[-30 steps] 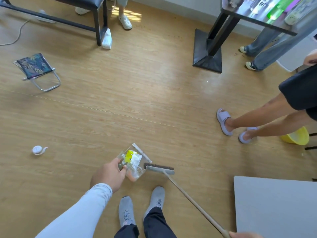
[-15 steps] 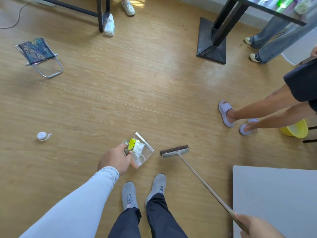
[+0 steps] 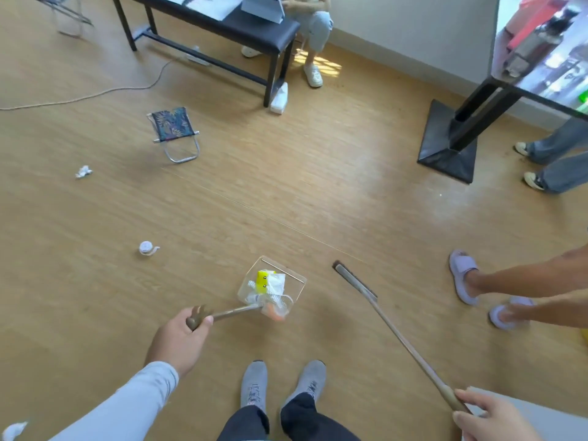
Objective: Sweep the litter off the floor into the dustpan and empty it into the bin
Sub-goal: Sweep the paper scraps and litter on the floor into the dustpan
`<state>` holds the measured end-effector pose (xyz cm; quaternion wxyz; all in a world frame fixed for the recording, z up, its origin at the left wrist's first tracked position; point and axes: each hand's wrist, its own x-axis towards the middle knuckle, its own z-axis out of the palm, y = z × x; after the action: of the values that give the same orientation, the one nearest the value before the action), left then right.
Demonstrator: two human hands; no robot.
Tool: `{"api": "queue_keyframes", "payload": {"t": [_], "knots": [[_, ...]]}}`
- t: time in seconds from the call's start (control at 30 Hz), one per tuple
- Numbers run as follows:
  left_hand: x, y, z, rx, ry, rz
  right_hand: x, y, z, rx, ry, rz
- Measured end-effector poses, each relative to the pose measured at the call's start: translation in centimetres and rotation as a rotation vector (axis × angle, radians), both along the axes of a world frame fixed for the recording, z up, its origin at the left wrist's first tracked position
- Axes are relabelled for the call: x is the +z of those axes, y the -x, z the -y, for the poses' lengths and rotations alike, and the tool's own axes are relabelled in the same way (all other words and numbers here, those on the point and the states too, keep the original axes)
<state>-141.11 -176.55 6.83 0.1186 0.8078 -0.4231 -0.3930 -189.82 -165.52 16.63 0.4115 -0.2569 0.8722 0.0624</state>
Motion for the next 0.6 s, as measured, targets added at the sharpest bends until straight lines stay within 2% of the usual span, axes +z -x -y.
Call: {"api": "queue_keyframes", "payload": {"t": [0.2,0.37,0.6], "knots": [[3.6,-3.2,-5.1,0.27,0.066,0.014,-0.9,-2.4,10.5,0.276,0.123,0.063],[4.0,-6.3,-7.9,0.485,0.071,0.014,0.8,-8.6,17.7,0.417,0.133,0.235],[3.3,-15.4,-8.5,0.703,0.071,0.003,1.4,-21.4,25.5,0.548,0.119,0.182]]}}
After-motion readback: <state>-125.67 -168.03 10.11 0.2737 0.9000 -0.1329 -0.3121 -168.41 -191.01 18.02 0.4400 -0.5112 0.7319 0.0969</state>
